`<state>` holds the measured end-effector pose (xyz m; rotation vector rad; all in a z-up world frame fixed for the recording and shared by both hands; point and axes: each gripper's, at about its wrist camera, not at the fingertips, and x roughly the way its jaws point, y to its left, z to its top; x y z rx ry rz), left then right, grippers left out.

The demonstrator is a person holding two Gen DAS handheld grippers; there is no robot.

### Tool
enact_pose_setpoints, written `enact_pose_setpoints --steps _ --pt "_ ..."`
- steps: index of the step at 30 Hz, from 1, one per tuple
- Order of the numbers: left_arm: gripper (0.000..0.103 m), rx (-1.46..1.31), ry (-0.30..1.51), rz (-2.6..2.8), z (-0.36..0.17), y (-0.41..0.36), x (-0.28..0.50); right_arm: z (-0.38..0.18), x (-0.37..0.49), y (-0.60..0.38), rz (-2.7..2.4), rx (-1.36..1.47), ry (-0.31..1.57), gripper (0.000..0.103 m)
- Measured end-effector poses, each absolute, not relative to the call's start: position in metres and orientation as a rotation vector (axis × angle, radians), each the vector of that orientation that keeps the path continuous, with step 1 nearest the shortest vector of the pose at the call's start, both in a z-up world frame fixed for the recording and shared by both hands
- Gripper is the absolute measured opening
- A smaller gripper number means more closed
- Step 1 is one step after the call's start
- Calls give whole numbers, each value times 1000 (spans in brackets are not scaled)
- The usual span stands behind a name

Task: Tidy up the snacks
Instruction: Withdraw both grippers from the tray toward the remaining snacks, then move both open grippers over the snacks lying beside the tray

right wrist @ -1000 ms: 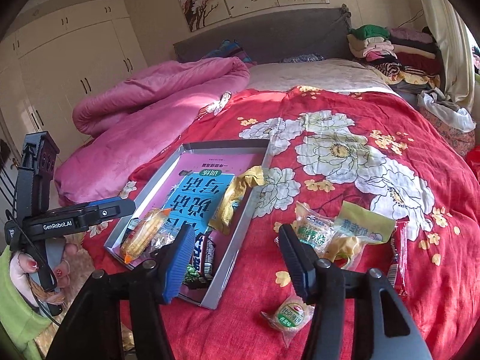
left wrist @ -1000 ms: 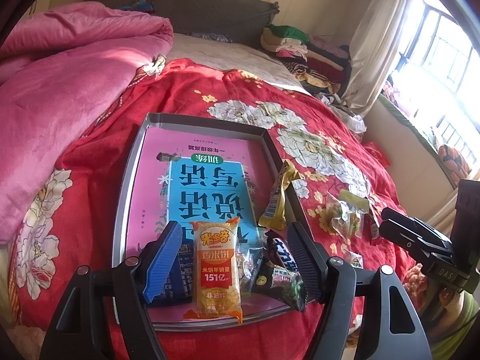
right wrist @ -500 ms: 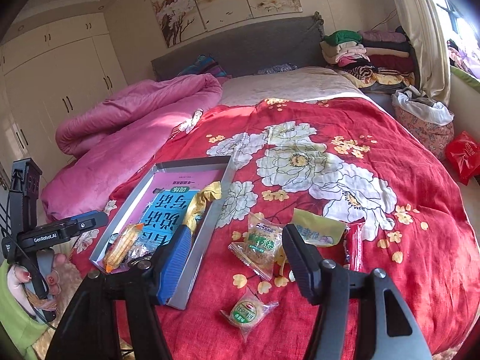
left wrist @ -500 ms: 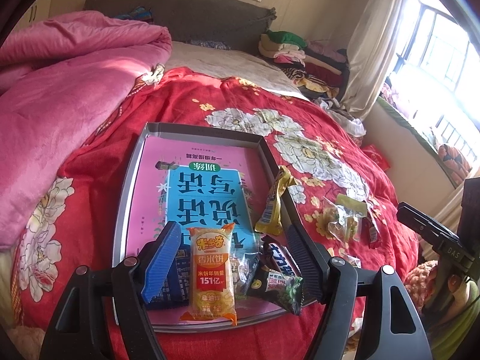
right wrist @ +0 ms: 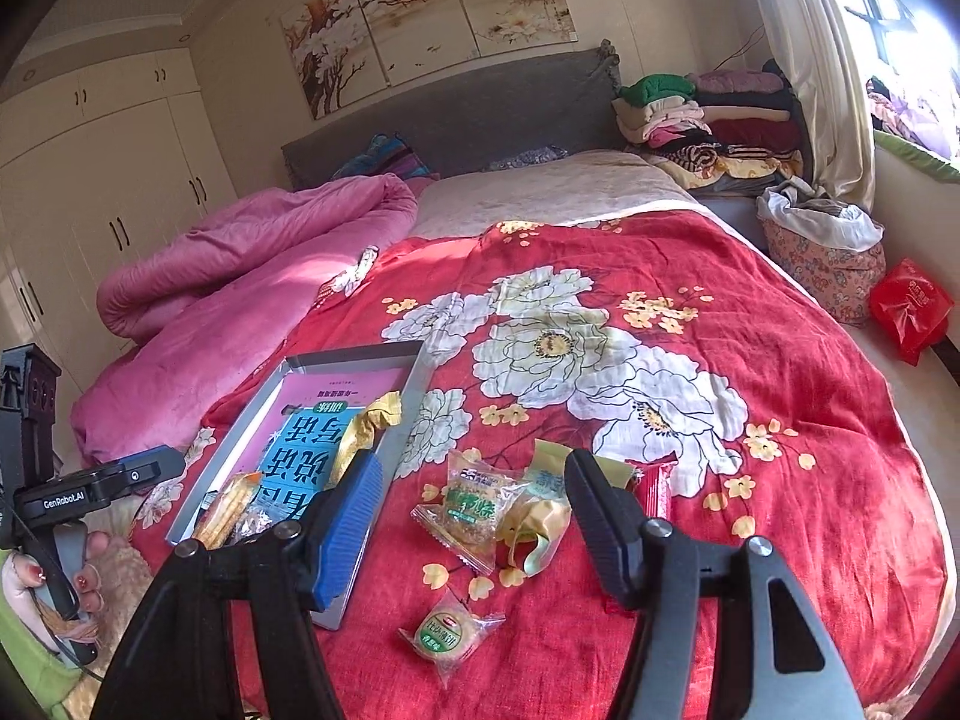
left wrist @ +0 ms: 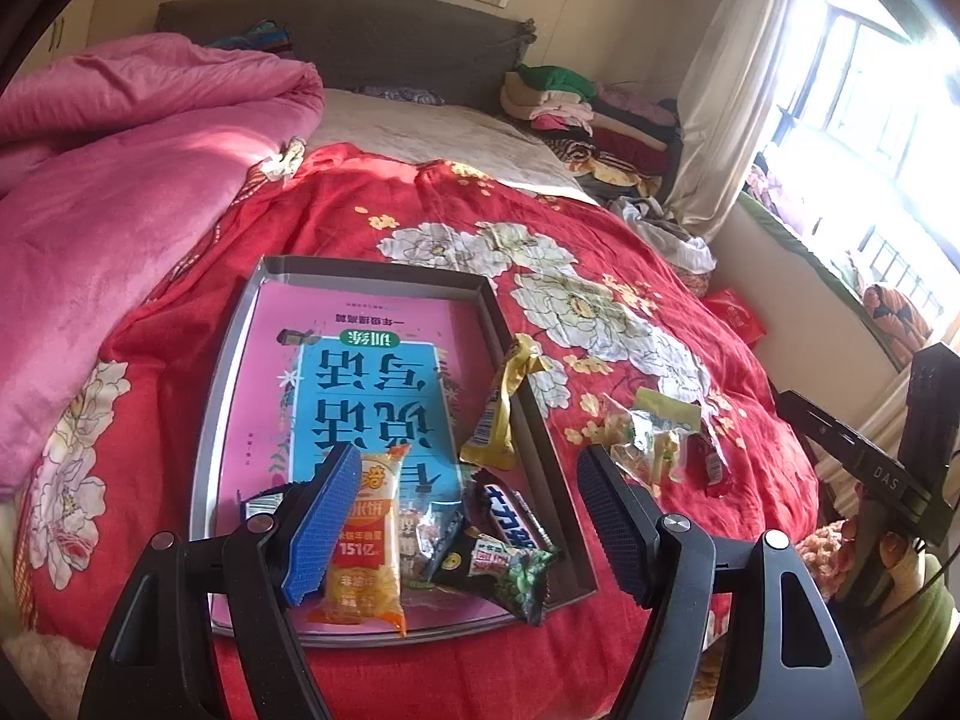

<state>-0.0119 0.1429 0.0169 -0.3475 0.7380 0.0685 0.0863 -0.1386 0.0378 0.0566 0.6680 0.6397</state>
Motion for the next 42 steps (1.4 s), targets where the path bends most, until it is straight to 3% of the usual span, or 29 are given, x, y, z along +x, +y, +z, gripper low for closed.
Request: enact_pose_setpoints --steps 24,42 --pt "76 -209 838 -117 10 32 12 30 100 -179 608 111 677 64" --pt "76 -147 944 -186 -19 -8 31 12 108 -172 653 127 749 64"
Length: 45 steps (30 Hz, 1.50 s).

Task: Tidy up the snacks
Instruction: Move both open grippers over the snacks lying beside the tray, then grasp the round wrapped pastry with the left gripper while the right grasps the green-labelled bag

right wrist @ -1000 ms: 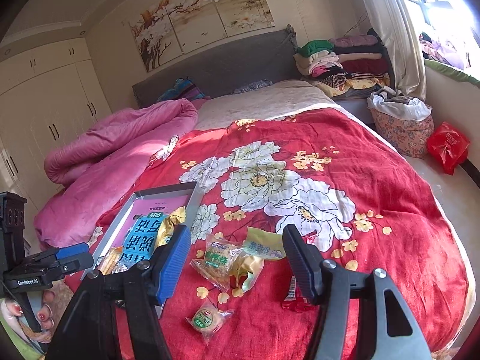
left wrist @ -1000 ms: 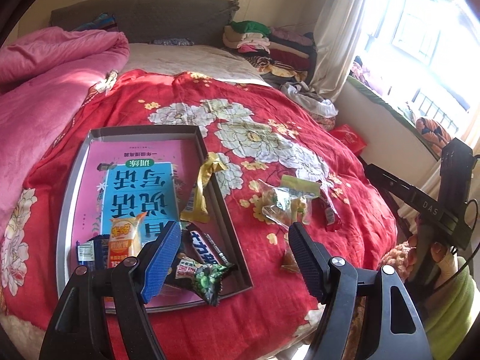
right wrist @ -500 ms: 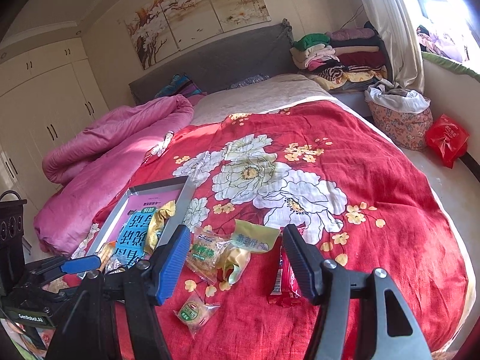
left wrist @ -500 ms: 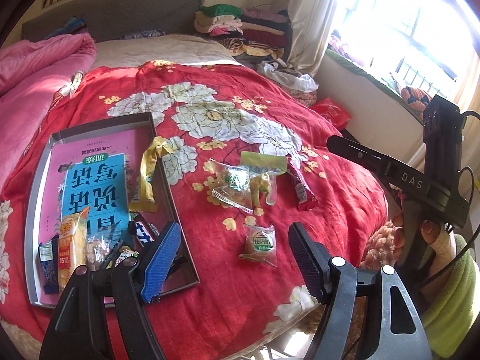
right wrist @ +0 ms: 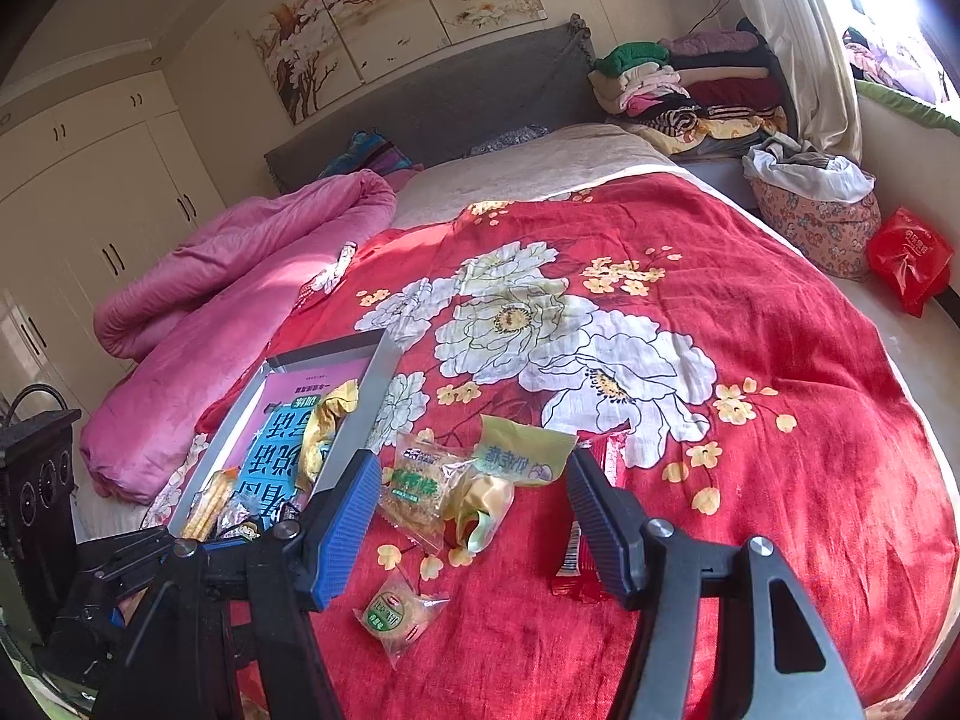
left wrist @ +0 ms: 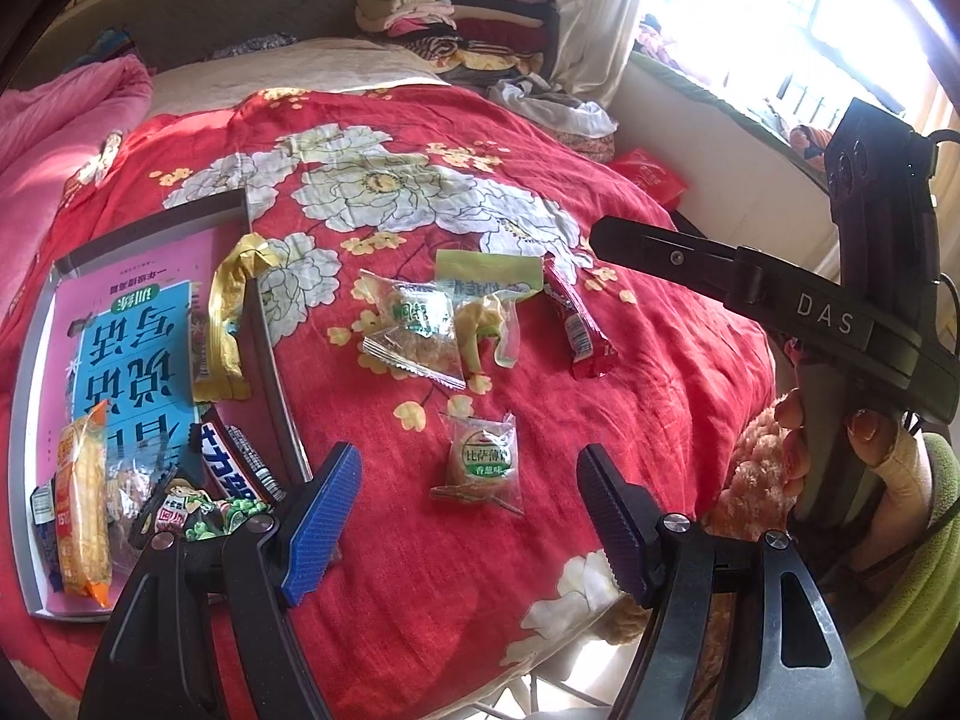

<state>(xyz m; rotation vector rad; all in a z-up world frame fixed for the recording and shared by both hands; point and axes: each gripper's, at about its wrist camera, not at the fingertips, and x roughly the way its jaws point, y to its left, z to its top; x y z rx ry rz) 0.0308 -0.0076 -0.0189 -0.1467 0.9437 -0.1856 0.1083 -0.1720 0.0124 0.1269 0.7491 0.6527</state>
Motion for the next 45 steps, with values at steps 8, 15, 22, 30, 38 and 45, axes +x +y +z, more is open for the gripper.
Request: enact_pose_setpoints --steps 8,15,22,30,38,45 --pt "76 -149 983 -221 -33 -17 37 -3 110 -155 682 105 807 64" --pt "76 -178 1004 -235 -43 -18 44 -15 118 -146 678 97 856 64" --pt "76 -184 1011 -247 -53 -20 52 -37 133 -126 656 34 917 64" --pt "74 -192 1020 -254 -62 -17 58 -56 149 -116 605 -36 959 56" --pt "69 -192 1032 -244 -71 -13 65 -68 160 -108 607 -56 984 52" --pt "65 -181 1037 -235 -76 -12 72 -75 169 -98 623 -88 992 47"
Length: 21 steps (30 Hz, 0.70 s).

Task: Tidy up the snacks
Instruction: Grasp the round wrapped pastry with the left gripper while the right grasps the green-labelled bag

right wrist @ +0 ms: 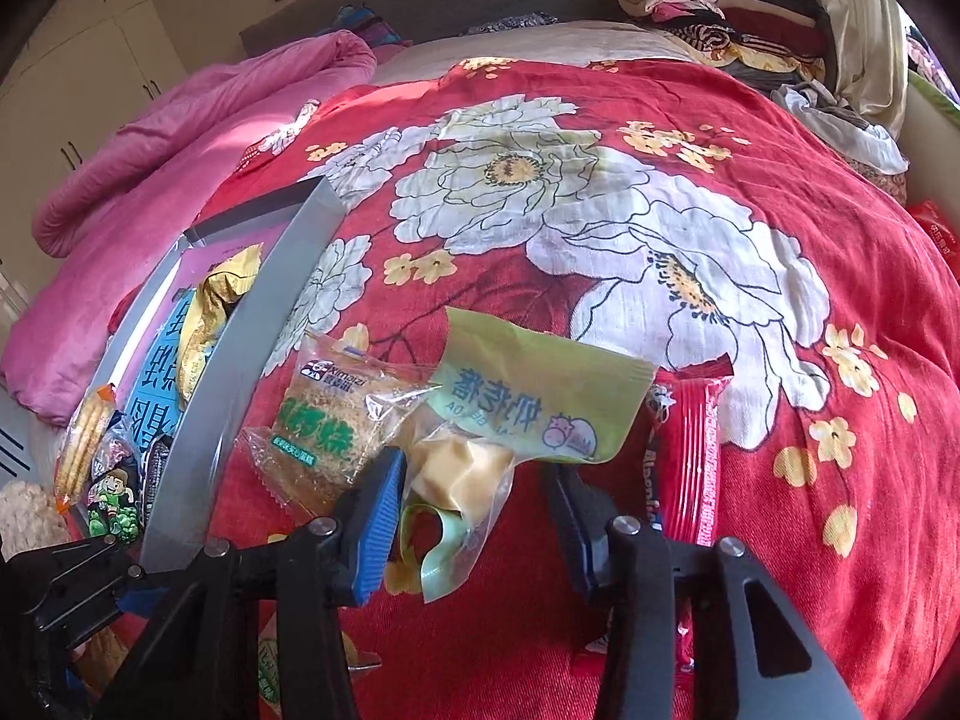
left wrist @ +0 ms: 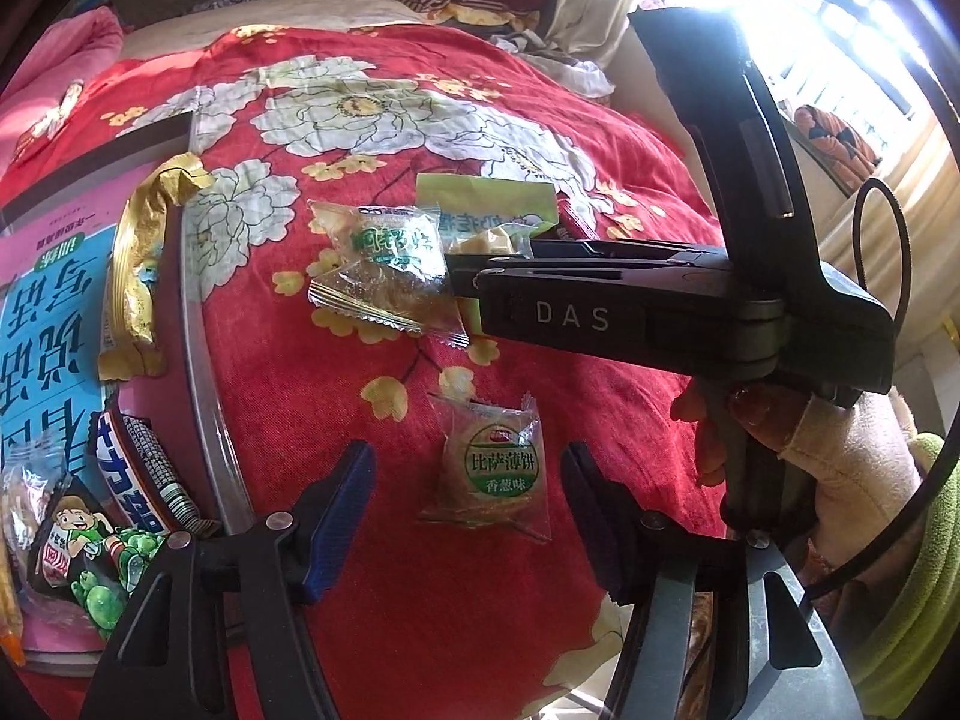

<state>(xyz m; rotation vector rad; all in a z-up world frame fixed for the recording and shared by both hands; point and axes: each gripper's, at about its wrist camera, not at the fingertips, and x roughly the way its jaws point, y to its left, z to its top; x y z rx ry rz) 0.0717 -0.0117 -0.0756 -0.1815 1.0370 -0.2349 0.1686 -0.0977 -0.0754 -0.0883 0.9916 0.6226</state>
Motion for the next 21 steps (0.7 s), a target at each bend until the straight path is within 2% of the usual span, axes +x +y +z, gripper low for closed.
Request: enact_pose_setpoints --steps 6,9,15,18,21 --pt "63 -141 1040 -229 -78 -19 74 -79 168 -89 621 -163 980 45" --pt "61 -130 1039 -210 -79 -19 76 -78 169 -91 621 -159 969 36" --pt "56 -118 1024 -198 -79 -16 77 -66 168 -103 637 -104 948 36" --pt "50 -124 1022 -199 -79 -13 76 -54 164 -117 633 -49 919 36" --pt "34 -129 1015 -222 -76 -12 72 -40 159 -134 630 11 879 36"
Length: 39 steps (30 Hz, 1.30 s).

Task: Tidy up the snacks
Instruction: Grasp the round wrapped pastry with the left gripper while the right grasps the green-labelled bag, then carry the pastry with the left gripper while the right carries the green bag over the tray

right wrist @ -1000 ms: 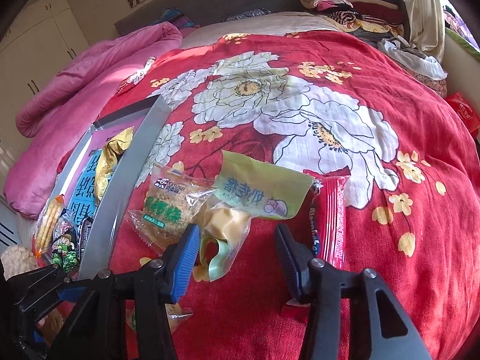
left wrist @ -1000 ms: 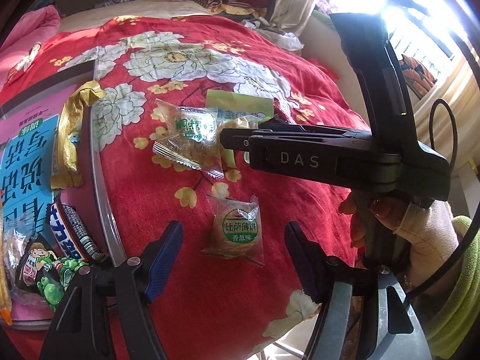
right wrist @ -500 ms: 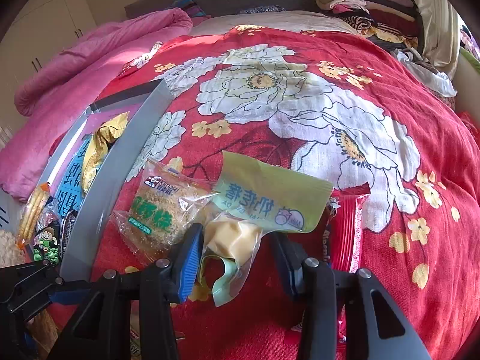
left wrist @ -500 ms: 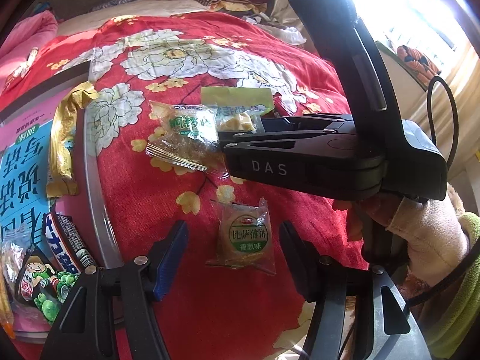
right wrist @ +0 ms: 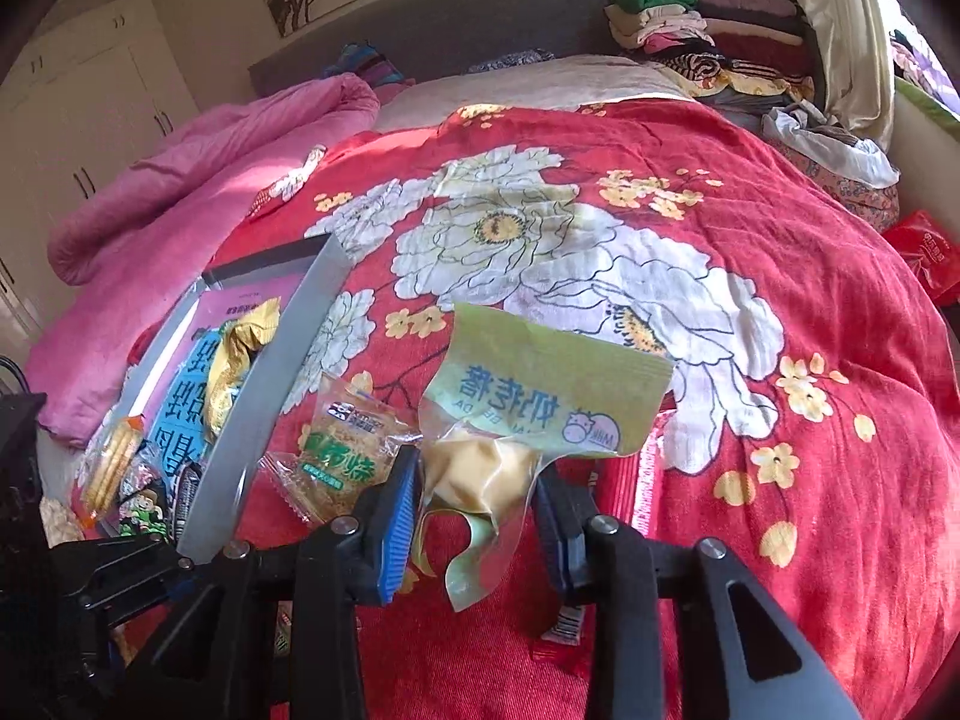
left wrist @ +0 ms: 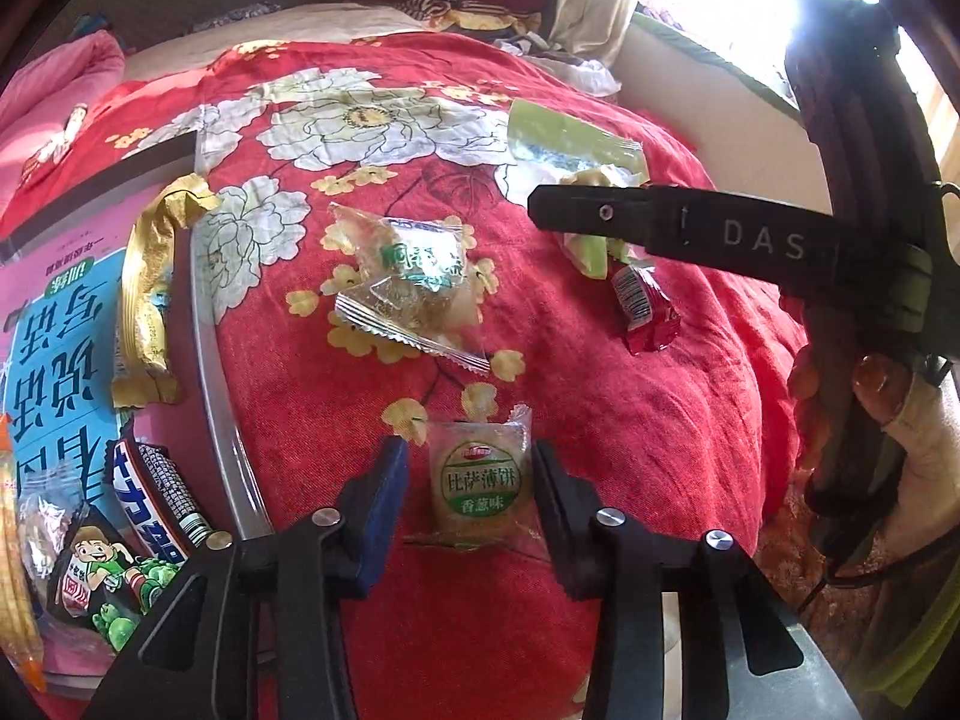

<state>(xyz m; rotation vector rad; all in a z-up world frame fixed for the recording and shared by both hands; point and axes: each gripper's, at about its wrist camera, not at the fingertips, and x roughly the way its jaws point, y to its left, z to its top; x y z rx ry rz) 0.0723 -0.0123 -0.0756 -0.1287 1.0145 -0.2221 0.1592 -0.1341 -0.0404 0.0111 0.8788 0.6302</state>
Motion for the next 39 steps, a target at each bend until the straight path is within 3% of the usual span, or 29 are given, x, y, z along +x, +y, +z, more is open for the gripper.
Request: enact_pose_setpoints --steps 19,39 --pt "34 -144 951 -197 -45 -2 54 -12 133 -139 713 69 783 36" --pt "34 -258 831 5 -3 85 25 11 97 -88 853 5 737 36"
